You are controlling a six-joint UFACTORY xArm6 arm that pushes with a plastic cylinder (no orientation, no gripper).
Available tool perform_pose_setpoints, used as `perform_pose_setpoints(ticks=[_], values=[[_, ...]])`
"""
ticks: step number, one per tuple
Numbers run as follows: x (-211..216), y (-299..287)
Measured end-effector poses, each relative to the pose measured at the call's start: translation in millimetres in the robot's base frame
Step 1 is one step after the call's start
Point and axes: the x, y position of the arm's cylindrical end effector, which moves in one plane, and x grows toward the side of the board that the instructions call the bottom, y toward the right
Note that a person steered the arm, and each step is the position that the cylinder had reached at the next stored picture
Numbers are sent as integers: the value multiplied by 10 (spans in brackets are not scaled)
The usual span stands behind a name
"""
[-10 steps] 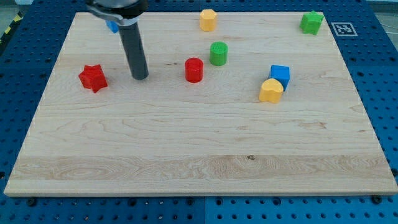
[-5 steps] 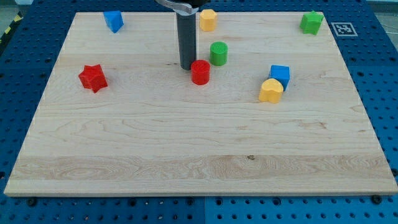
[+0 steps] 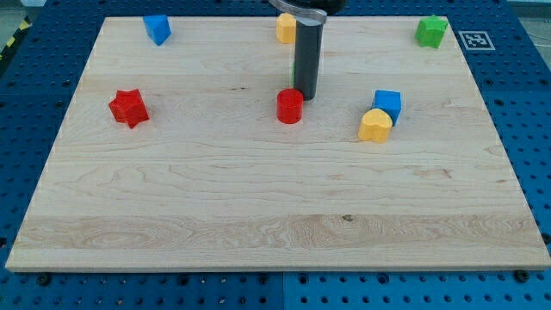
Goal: Push the red circle towards the bottom center of the board
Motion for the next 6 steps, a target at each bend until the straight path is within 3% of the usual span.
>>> perform_pose_setpoints(ticks=[6], values=[[221, -208]])
